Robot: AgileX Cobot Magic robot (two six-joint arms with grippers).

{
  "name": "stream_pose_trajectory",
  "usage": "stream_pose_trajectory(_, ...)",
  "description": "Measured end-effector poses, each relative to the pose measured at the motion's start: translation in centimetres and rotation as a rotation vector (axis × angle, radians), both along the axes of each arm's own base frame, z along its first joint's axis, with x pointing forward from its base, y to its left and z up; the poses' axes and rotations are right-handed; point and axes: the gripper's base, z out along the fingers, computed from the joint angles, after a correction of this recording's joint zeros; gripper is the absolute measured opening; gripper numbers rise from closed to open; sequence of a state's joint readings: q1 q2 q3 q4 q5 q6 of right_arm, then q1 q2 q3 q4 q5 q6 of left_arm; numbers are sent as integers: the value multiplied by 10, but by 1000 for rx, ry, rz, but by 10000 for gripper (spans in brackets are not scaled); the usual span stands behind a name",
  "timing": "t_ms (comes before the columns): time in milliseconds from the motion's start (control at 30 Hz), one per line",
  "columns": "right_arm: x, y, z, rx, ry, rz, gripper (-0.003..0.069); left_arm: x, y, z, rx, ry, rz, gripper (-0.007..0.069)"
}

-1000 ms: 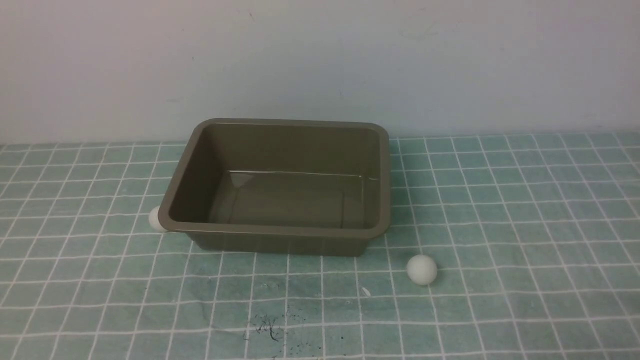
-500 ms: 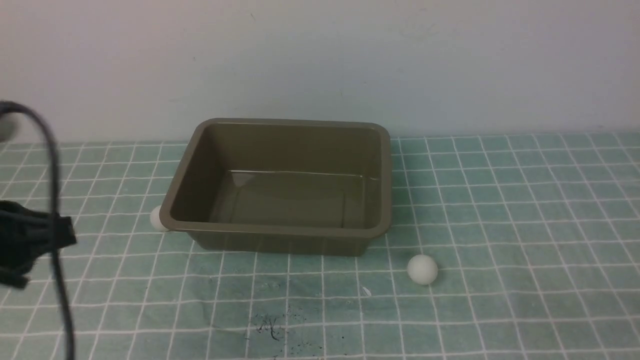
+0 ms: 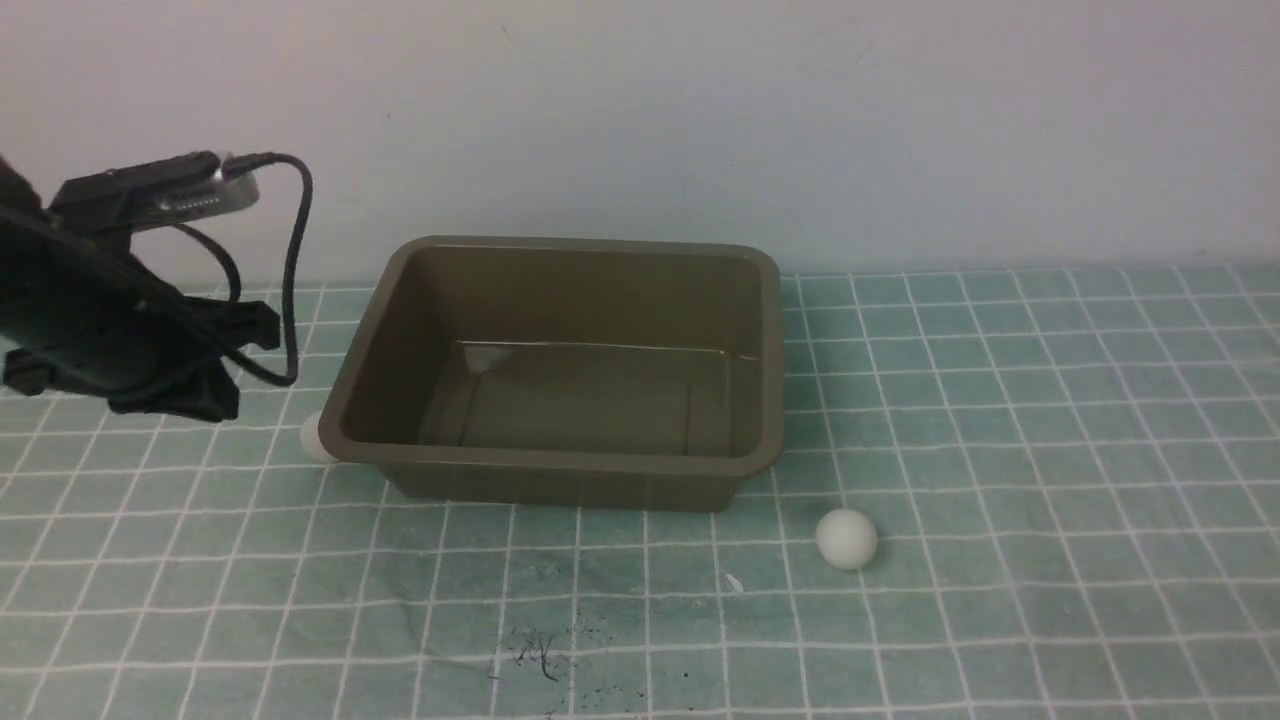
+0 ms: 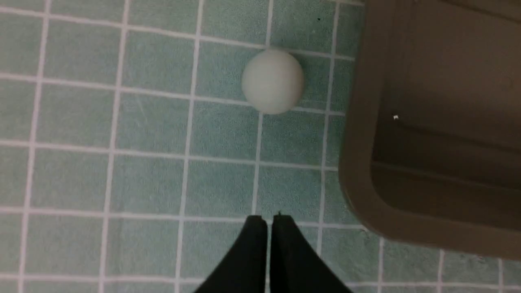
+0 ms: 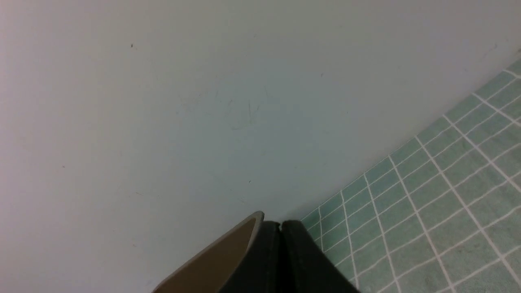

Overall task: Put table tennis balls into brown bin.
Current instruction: 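Reach for and grasp a ping pong ball on the table beside the basket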

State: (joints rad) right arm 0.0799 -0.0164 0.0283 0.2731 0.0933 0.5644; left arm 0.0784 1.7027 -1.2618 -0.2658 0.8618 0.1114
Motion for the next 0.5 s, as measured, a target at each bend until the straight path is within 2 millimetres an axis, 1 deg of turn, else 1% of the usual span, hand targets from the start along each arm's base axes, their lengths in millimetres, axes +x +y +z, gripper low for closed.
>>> stream_pose_trajectory(100, 0, 0, 0, 0, 1, 0, -13, 29, -2, -18, -3, 73, -70, 17)
stream_pose_trajectory(133, 0, 0, 0, 0, 1, 0, -13, 32, -2, -21, -5, 81, -76, 25)
stream_pose_trajectory(167, 0, 0, 0, 0, 1, 0, -13, 44, -1, -30, -8, 108, -88, 52)
stream_pose_trajectory(200, 0, 0, 0, 0, 2, 1, -13, 50, -1, -36, -8, 118, -93, 73)
stream_pose_trajectory(267, 0, 0, 0, 0, 2, 1, -13, 64, 0, -47, -11, 140, -98, 148)
stream_pose_trajectory(333, 0, 0, -1, 0, 7, 2, -13, 72, 0, -54, -11, 144, -100, 228)
stream_pose_trajectory(433, 0, 0, -1, -1, 9, 2, -13, 78, 1, -59, -9, 138, -96, 356)
stream_pose_trajectory(500, 0, 0, -1, -1, 12, 3, -13, 81, 2, -62, -4, 118, -89, 426)
